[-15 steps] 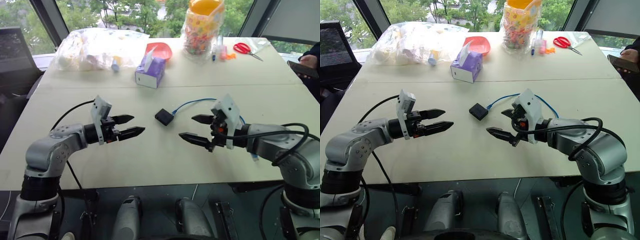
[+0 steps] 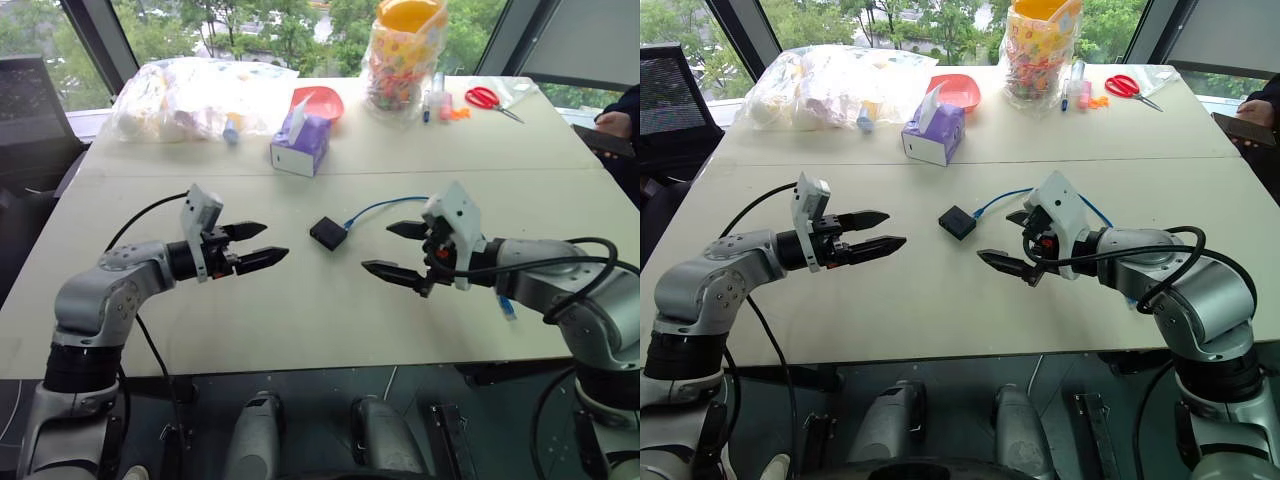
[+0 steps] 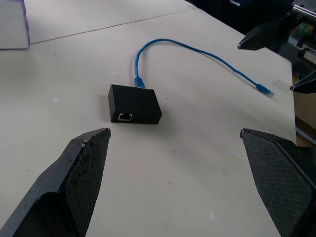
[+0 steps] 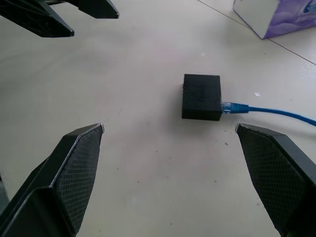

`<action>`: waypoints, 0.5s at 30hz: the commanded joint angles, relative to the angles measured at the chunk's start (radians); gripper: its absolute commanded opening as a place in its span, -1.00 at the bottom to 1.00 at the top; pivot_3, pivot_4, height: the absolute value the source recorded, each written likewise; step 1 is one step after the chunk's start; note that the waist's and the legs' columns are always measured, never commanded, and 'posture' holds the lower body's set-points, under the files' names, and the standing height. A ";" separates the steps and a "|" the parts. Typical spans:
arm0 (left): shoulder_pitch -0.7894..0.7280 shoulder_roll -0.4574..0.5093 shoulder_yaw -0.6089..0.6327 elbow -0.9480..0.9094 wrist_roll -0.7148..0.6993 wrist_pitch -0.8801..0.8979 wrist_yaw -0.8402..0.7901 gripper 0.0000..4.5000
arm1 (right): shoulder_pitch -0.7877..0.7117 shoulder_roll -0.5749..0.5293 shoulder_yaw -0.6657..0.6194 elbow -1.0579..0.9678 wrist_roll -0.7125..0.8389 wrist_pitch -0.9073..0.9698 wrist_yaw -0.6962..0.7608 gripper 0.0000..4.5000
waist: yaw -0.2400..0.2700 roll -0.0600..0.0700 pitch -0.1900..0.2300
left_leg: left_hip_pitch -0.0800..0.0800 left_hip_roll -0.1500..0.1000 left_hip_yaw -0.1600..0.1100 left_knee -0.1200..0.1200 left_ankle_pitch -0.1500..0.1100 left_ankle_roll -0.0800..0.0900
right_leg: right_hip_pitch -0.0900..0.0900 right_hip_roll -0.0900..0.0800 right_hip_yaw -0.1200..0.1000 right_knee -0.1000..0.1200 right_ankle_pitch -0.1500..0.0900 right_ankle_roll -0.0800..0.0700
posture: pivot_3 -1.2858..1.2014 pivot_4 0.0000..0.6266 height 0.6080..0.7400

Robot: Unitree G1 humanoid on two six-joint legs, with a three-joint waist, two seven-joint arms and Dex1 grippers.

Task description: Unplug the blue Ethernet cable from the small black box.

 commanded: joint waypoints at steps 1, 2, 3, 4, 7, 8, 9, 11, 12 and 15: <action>-0.024 0.011 -0.001 -0.037 -0.011 0.006 -0.002 0.98 | -0.027 -0.016 0.009 0.002 -0.027 -0.048 0.016 1.00 | 0.000 0.000 0.000 | 0.000 0.000 0.000 0.000 0.000 0.000 | 0.000 0.000 0.000 0.000 0.000 0.000 | 0.03 -0.52 0.92; -0.032 0.006 -0.001 -0.043 -0.017 0.018 0.005 0.98 | -0.036 -0.019 0.019 0.018 -0.042 -0.071 0.026 1.00 | 0.000 0.000 0.000 | 0.000 0.000 0.000 0.000 0.000 0.000 | 0.000 0.000 0.000 0.000 0.000 0.000 | 0.03 -0.52 0.92; -0.039 -0.001 -0.004 -0.050 -0.021 0.027 0.015 0.98 | -0.049 -0.024 0.032 0.038 -0.059 -0.086 0.035 1.00 | 0.000 0.000 0.000 | 0.000 0.000 0.000 0.000 0.000 0.000 | 0.000 0.000 0.000 0.000 0.000 0.000 | 0.03 -0.52 0.92; -0.044 -0.008 -0.007 -0.056 -0.023 0.034 0.022 0.98 | -0.060 -0.030 0.043 0.055 -0.075 -0.105 0.048 1.00 | 0.001 0.000 0.000 | 0.000 0.000 0.000 0.000 0.000 0.000 | 0.000 0.000 0.000 0.000 0.000 0.000 | 0.03 -0.52 0.92; -0.052 -0.020 -0.012 -0.063 -0.022 0.044 0.035 0.98 | -0.085 -0.048 0.075 0.098 -0.108 -0.147 0.088 1.00 | 0.001 0.000 0.000 | -0.001 0.000 0.000 0.003 0.000 0.000 | 0.000 0.000 0.000 0.001 0.000 0.000 | 0.03 -0.52 0.92; -0.054 -0.023 -0.014 -0.064 -0.019 0.045 0.038 0.98 | -0.097 -0.053 0.090 0.116 -0.125 -0.166 0.103 1.00 | 0.000 0.000 0.000 | -0.001 0.000 0.000 0.003 0.000 0.000 | 0.001 0.000 0.000 0.001 0.000 0.000 | 0.03 -0.52 0.92; -0.057 -0.026 -0.018 -0.065 -0.011 0.039 0.044 0.98 | -0.115 -0.060 0.112 0.140 -0.149 -0.189 0.124 1.00 | 0.000 0.000 0.000 | -0.001 0.000 0.000 0.003 0.000 0.000 | 0.001 0.000 0.000 0.001 0.000 0.000 | 0.03 -0.52 0.92; -0.061 -0.038 -0.018 -0.061 -0.007 0.033 0.062 0.98 | -0.151 -0.071 0.154 0.187 -0.187 -0.230 0.168 1.00 | 0.000 0.000 0.000 | -0.001 0.000 0.000 0.003 0.000 0.000 | 0.001 0.000 0.000 0.001 0.000 0.000 | 0.03 -0.52 0.92; -0.061 -0.042 -0.019 -0.059 -0.006 0.032 0.067 0.98 | -0.169 -0.071 0.169 0.212 -0.201 -0.247 0.186 1.00 | 0.000 0.000 0.000 | -0.001 0.000 0.000 0.003 0.000 0.000 | 0.000 0.000 0.000 0.001 0.000 0.001 | 0.03 -0.52 0.92; -0.051 -0.047 -0.028 -0.062 0.001 0.021 0.069 0.98 | -0.247 -0.063 0.232 0.328 -0.255 -0.303 0.261 1.00 | -0.002 0.000 0.000 | -0.001 0.000 0.000 0.003 0.000 0.000 | 0.000 0.000 0.000 0.001 0.001 0.001 | 0.03 -0.52 0.92</action>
